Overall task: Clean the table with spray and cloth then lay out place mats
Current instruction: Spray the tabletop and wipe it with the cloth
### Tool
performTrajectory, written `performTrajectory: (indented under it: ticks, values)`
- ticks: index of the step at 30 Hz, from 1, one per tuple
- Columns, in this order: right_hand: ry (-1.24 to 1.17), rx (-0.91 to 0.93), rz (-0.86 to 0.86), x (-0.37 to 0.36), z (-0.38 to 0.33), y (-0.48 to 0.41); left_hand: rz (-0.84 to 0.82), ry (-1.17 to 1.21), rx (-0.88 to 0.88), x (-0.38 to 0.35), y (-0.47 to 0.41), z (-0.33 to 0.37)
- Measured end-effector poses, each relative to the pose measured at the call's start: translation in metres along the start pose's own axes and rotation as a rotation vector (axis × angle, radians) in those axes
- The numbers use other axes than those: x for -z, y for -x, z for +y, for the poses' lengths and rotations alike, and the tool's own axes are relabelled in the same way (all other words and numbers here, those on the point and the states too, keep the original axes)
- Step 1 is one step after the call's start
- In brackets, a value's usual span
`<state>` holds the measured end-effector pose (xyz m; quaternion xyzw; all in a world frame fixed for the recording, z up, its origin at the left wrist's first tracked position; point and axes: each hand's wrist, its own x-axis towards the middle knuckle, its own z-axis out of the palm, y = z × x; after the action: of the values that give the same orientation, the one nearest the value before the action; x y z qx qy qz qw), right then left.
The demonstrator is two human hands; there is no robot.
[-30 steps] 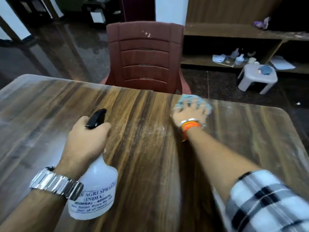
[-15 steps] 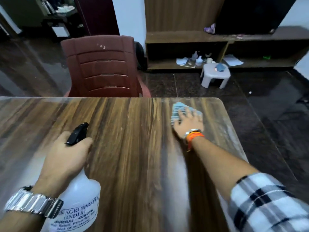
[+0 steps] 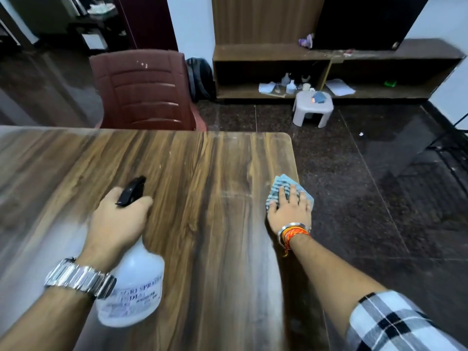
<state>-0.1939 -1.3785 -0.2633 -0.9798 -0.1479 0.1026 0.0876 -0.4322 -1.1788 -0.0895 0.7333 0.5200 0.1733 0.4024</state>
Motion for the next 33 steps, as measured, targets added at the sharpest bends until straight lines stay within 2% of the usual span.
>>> performTrajectory:
  ticks: [4,9,17,23,28,30,33]
  values:
    - [0.015,0.129,0.017,-0.015,0.020,0.077,-0.043,-0.025,0.023,-0.015,0.050,-0.010]
    - [0.018,0.186,-0.012,-0.022,0.051,0.164,-0.182,-0.007,0.120,-0.033,0.104,-0.043]
    - [0.041,0.161,0.009,-0.041,0.087,0.304,-0.293,-0.061,0.132,-0.024,0.159,-0.094]
    - [0.065,0.066,0.063,-0.049,0.074,0.327,-0.323,-0.048,0.101,0.007,0.191,-0.134]
    - [0.055,0.048,0.014,-0.056,0.018,0.334,-0.289,-0.035,0.064,0.045,0.206,-0.158]
    - [0.015,0.150,0.016,-0.068,-0.031,0.343,-0.253,-0.031,0.049,0.058,0.207,-0.169]
    - [0.020,0.450,-0.079,-0.088,-0.106,0.379,-0.207,-0.032,0.044,0.072,0.207,-0.186]
